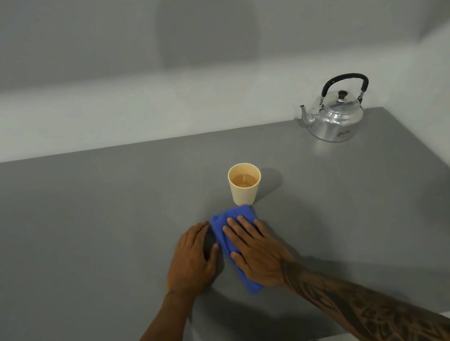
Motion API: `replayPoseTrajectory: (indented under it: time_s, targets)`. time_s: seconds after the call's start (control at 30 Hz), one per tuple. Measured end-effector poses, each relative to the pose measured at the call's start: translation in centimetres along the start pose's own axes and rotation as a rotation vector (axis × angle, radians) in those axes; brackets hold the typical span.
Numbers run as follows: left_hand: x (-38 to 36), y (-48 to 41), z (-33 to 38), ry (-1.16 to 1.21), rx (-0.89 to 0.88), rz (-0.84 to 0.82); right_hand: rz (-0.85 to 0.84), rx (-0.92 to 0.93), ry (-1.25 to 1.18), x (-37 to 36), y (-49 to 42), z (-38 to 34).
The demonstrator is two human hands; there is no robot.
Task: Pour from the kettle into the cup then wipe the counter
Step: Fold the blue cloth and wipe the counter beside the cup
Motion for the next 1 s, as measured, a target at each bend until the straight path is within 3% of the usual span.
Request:
replayPoseTrajectory:
  time_s: [0.2,0.33,0.57,0.73,0.8,0.9,1.0]
  targets:
    - [0.2,0.1,-0.1,0.058,-0.017,0.009,0.035,0.039,-0.003,0.4,-1.4,-1.4]
    - [0.2,0.2,-0.5,0.031,0.044,0.015,0.044,-0.022,-0.056,-0.1,0.8,1.6]
    - [0.0,0.2,-0.7,-0.008,0.093,-0.024,-0.001,-0.410,-0.129,0.0,0.9,8.2]
    - [-0.2,0.2,-0.8,-0.009,0.088,-0.029,-0.002,-0.130,-0.023,-0.7,4.9,7.3]
    - [-0.3,0.2,-0.8,-0.027,0.082,-0.034,0.013,-0.193,-0.013,-0.4,5.1,10.3]
    - [-0.5,0.2,-0.8,-0.024,0.099,-0.046,0.006,-0.428,-0.108,0.3,1.6,14.0]
    - [-0.6,0.2,-0.7,-0.030,0.093,-0.050,-0.015,-0.408,-0.109,1.1,-0.2,12.1]
Point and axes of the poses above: each hand's wrist, its own y-axis away from the middle knuckle, its own x-axis out of the back of the hand, z = x × y, the point moved 9 cm from there along -y, towards the middle knuckle, and after that the axes turned 10 degrees about -z, right-handed, at the moved point
